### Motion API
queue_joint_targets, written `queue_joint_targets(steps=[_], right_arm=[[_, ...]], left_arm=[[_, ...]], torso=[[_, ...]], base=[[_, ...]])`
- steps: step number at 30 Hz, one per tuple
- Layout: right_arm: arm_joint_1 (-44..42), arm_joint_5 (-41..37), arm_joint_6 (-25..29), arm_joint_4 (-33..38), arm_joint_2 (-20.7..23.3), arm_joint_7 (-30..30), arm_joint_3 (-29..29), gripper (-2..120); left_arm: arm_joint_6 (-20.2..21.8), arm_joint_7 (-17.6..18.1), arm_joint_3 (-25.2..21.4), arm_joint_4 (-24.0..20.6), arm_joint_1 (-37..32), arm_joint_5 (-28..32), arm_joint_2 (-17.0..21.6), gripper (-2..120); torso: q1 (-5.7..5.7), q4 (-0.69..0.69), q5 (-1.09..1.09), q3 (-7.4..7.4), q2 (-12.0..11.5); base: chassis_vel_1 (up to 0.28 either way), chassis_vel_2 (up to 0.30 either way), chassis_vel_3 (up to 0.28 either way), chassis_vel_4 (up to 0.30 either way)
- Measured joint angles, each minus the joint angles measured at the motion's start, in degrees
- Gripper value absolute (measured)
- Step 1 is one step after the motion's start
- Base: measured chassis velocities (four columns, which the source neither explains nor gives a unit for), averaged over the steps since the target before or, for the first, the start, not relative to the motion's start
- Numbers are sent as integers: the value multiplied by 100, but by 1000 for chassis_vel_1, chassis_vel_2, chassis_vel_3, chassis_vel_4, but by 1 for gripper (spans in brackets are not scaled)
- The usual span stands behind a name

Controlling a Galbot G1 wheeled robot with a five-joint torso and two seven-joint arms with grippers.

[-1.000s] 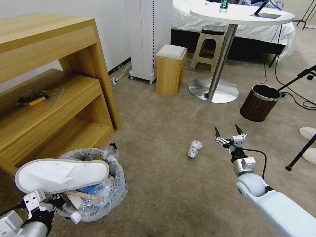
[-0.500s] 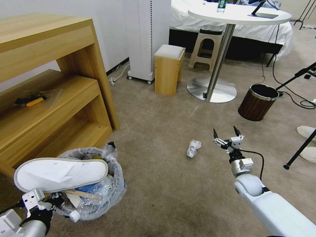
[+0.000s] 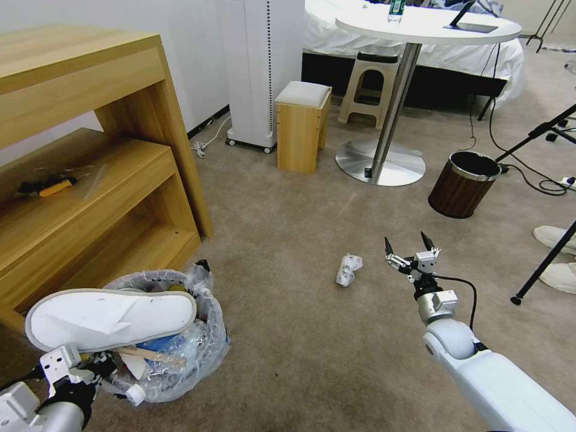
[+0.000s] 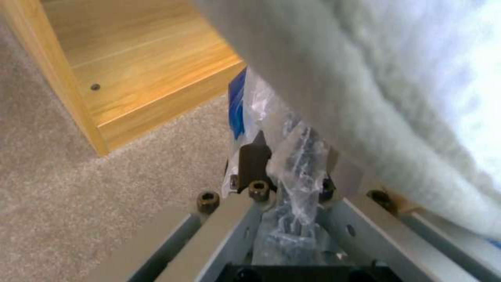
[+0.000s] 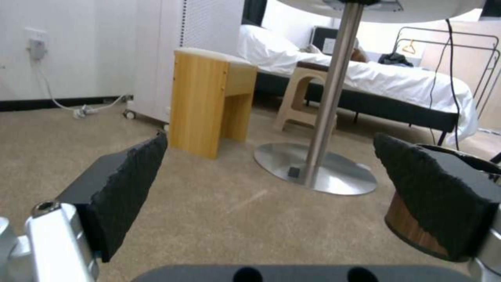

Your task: Pick up the trash bin and place the garbage on the floor into it.

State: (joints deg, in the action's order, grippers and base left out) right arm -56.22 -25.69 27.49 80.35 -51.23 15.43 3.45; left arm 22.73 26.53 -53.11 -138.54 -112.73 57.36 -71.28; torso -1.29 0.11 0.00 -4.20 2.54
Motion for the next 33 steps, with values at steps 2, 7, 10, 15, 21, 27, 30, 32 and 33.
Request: queue_joint_targets(steps=[2,7,10,15,21,27,30,32,33], right_arm=[[-21,12,-3,2,-4,-5,0,100],[-29,26,4,12,-6,-24,0,100],[-46,42,15,17,-20,-29,2,100],[-93,61,35,38,-30,-34,24,100],[-113,112,78,26,-42,-36,49,100],[-114,140,101,9,-59,-38,50,100],[-114,144,101,9,-61,-38,48,100],[-101,149,104,4,-64,-41,27,100],[-88,151,104,-1,-68,-43,18,100]], left_arm=[[-1,0,-1,-2,-7,0,0,0],[-3,3,-2,-22,-12,2,-3,0],[-4,3,-2,-32,-18,1,-16,0],[-7,3,-2,-34,-18,-6,-25,0],[-18,4,-4,-35,-15,-27,-42,0],[-20,7,-4,-40,-18,-28,-57,0],[-20,8,-6,-41,-18,-28,-57,0],[-20,11,-17,-44,-22,-27,-56,0],[-20,11,-17,-44,-21,-27,-56,0]], torso=[[0,0,0,0,0],[0,0,0,0,0],[0,0,1,0,0],[0,1,0,0,0],[0,0,0,0,0],[0,1,0,0,0],[0,1,0,0,0],[0,0,1,0,0],[0,1,0,0,0]], base=[[0,0,0,0],[0,0,0,0],[0,0,0,0],[0,0,0,0],[0,0,0,0],[0,0,0,0],[0,0,0,0],[0,0,0,0],[0,0,0,0]])
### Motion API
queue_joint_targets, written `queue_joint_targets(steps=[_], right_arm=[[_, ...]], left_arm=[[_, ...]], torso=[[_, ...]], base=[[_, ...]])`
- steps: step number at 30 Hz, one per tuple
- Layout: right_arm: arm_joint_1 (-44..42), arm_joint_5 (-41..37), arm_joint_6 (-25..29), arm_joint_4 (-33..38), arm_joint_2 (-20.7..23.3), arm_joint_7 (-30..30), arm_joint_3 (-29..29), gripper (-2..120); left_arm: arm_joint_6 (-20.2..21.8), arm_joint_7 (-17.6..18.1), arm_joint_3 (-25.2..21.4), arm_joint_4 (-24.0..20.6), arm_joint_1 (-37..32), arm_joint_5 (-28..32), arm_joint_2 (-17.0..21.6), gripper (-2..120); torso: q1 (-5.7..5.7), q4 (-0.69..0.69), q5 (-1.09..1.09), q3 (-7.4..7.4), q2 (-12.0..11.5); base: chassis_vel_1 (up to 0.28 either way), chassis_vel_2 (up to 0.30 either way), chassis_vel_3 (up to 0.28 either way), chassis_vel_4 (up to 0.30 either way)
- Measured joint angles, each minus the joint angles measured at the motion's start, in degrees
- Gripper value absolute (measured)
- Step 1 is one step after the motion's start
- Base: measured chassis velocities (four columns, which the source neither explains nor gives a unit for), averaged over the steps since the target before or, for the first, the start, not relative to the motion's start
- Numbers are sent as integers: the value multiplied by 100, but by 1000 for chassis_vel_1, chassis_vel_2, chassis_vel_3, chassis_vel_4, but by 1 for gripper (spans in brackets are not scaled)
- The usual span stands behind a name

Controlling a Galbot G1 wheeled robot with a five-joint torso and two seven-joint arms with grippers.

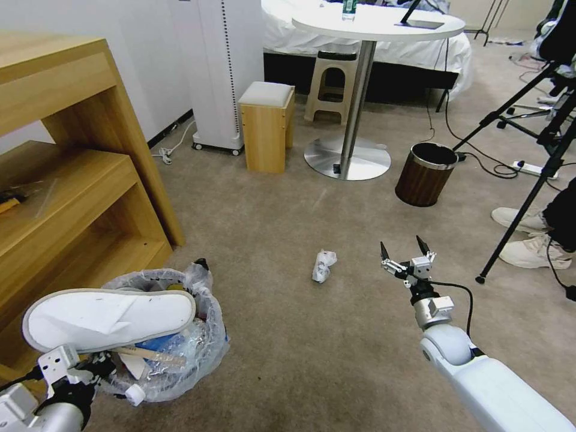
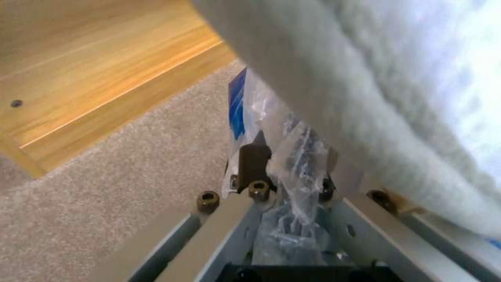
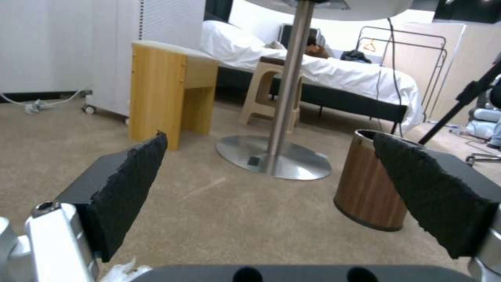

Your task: Pick up the trash bin and place the garbage on the floor into it.

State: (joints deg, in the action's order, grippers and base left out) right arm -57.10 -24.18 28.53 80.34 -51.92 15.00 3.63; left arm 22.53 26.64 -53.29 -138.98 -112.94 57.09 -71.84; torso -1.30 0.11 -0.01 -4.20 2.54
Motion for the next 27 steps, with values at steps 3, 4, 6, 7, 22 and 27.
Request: queue_joint_targets(steps=[3,4,6,7,22,27], right_arm=[[50,37,16,-47,-22,-6,-33,100],[61,36,18,-49,-27,-7,-47,100],[63,29,16,-49,-28,-7,-53,100],[69,25,12,-55,-40,-7,-58,100],[117,87,-26,-97,-112,17,-76,99],[117,153,-77,-110,-141,79,-67,100]], left_arm=[[-5,1,-2,5,3,0,-3,0],[-8,1,-6,9,5,0,-2,0],[-14,1,-10,14,6,0,1,0],[-27,2,-16,25,9,0,7,0],[-94,12,-17,52,44,-1,17,0],[-107,12,-26,52,31,0,37,0]], torso=[[0,0,1,0,0],[0,0,0,0,0],[0,0,0,0,0],[0,1,0,0,0],[0,-1,1,0,0],[0,0,1,0,0]], base=[[0,0,0,0],[0,0,0,0],[0,0,0,0],[0,0,0,0],[0,0,0,0],[0,0,0,0]])
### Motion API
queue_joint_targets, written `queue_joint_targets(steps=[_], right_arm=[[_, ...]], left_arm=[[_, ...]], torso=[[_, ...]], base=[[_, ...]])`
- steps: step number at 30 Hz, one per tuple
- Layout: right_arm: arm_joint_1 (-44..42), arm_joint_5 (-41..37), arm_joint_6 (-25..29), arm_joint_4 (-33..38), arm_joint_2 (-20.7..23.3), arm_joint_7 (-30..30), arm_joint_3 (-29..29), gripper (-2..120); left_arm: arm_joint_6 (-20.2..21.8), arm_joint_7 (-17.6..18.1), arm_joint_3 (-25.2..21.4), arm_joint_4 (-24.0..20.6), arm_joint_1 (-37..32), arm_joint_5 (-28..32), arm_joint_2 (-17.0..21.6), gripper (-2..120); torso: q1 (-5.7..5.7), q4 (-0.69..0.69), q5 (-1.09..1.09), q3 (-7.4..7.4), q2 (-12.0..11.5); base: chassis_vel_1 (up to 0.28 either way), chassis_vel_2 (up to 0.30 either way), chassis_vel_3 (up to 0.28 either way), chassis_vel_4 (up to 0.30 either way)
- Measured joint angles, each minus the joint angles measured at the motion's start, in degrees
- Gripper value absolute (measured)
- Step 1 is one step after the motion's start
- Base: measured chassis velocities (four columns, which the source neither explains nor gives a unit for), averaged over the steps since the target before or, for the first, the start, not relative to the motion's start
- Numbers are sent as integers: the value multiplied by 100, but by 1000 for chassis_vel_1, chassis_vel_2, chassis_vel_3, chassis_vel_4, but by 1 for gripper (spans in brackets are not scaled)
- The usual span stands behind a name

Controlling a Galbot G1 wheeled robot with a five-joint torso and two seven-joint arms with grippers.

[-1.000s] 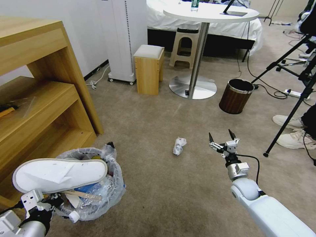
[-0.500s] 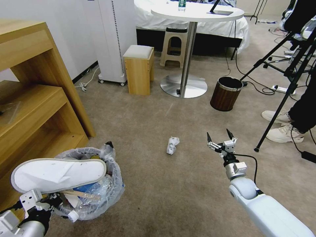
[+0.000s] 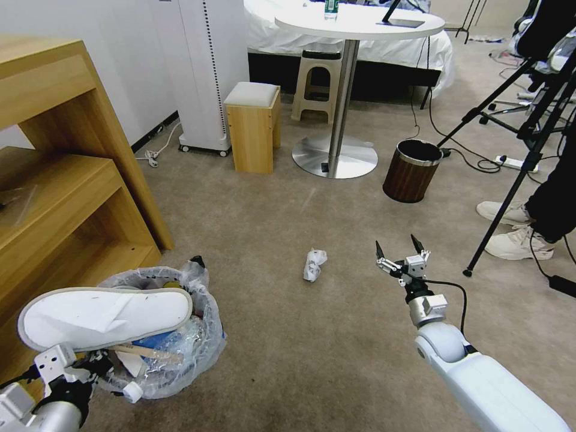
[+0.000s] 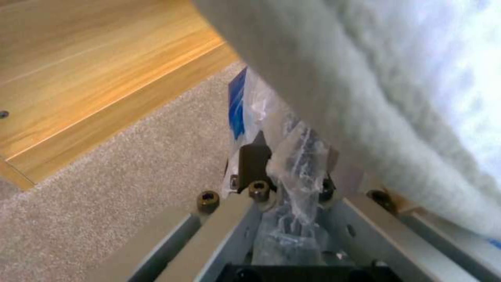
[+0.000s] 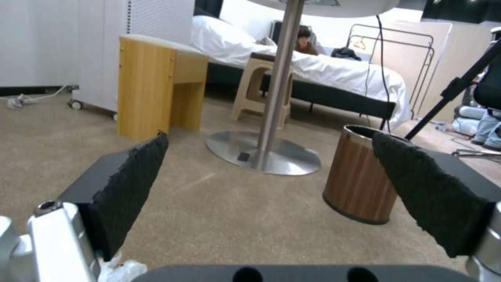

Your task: Pick up the trash bin and place the garbage on the floor into it.

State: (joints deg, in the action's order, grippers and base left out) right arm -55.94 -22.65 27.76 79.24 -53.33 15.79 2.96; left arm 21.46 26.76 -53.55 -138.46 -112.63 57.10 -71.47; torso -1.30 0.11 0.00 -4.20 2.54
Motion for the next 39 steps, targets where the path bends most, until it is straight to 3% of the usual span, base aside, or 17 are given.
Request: queue_joint_targets(steps=[39], right_arm=[[-39,90,22,32,2,74,54,98]], left_arm=[[-35,-37,26,22,-28,-112,-34,0]], torso=[[0,0,0,0,0]], base=[[-36,30,33,-36]])
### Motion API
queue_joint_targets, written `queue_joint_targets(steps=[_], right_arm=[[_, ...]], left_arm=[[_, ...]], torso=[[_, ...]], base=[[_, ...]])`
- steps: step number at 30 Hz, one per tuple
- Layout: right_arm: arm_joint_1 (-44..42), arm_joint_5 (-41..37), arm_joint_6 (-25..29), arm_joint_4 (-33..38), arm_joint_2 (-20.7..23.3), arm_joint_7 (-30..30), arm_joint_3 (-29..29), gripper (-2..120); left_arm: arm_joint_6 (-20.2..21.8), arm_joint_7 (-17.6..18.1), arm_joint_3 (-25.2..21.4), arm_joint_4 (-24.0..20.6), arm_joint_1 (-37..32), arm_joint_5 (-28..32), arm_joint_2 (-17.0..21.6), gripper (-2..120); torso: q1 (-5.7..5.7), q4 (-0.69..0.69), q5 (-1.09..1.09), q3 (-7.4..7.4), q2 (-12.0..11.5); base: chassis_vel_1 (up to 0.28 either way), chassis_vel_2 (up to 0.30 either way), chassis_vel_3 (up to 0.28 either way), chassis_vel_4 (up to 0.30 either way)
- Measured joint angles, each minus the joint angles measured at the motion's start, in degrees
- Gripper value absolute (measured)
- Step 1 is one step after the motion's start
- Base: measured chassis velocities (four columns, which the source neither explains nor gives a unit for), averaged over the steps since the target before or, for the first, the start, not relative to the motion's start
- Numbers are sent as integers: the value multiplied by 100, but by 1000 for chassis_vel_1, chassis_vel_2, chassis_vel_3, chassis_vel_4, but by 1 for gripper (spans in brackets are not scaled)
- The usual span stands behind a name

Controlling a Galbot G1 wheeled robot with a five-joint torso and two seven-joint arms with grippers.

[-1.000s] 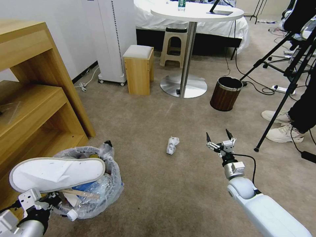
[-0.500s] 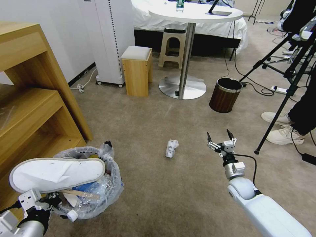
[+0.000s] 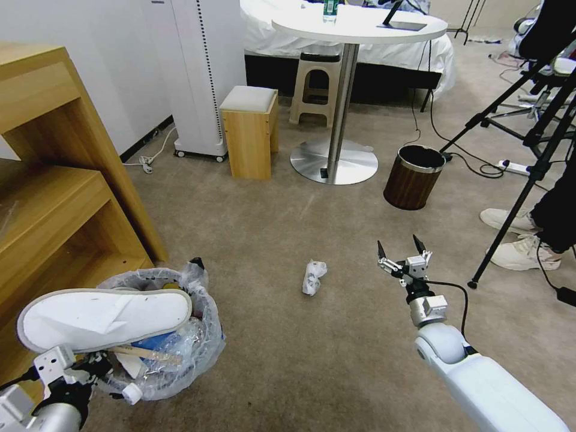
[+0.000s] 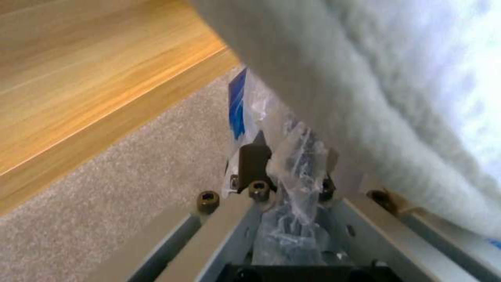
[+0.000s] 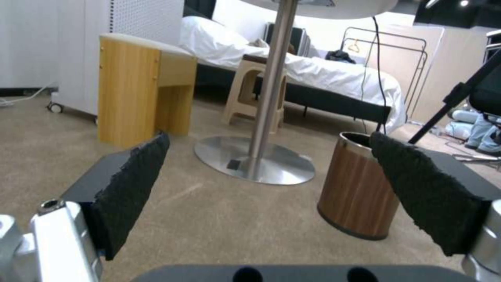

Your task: Pick up the trash bin and place the garbage on the floor into it.

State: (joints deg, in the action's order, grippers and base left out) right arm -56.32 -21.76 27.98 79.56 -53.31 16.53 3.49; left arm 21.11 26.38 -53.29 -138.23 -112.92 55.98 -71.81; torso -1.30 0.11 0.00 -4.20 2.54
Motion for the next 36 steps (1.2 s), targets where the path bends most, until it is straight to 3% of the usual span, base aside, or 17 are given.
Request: queue_joint_targets(steps=[36], right_arm=[[30,154,51,-66,-64,-58,-37,97]], left_arm=[[-42,-50,7,52,12,-64,-22,0]], torso=[[0,0,-1,-1,0]], base=[[-83,85,87,-87]])
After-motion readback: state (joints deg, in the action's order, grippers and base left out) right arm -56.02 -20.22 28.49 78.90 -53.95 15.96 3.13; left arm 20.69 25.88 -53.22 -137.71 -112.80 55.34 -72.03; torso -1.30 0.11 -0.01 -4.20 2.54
